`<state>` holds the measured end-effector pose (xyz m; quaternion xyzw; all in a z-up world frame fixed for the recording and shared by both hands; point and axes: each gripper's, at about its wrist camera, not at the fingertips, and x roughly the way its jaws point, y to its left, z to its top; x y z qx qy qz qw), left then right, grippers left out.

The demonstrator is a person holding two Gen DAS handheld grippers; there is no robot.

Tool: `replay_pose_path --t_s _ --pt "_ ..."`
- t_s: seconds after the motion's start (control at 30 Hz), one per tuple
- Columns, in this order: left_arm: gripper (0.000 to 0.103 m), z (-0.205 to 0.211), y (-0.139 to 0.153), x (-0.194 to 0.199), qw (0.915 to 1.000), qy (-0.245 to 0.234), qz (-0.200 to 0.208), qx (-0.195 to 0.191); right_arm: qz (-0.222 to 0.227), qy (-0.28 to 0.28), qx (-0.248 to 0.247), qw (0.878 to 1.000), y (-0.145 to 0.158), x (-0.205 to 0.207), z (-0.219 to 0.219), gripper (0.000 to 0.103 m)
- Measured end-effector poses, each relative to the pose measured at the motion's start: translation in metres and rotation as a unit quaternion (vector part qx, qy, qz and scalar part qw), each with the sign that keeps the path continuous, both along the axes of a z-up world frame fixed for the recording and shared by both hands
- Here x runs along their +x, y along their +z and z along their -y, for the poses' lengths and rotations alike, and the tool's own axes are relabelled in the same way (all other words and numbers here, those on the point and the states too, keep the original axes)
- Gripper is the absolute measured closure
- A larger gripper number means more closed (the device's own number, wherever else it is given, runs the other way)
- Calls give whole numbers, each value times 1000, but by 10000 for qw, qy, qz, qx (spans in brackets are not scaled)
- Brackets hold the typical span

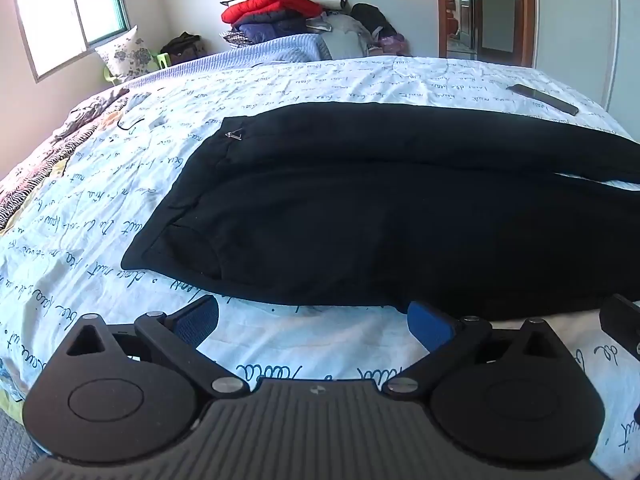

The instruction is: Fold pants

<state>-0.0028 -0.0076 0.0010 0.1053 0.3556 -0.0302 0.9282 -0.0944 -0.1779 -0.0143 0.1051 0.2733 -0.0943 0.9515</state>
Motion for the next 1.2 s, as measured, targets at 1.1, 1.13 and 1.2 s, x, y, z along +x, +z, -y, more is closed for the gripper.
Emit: replay_pose_path --t_s 1.1,1.13,1.2 --pt "0 -5 2 18 9996 -59 80 -251 34 -5 246 9997 -4 6 9 0" --pt "0 -6 2 18 9996 -64 79 -263 32 7 242 9997 -4 6 9 0" --pt "0 -6 3 19 9995 -72 51 -307 36 4 231 9997 -3 6 9 0"
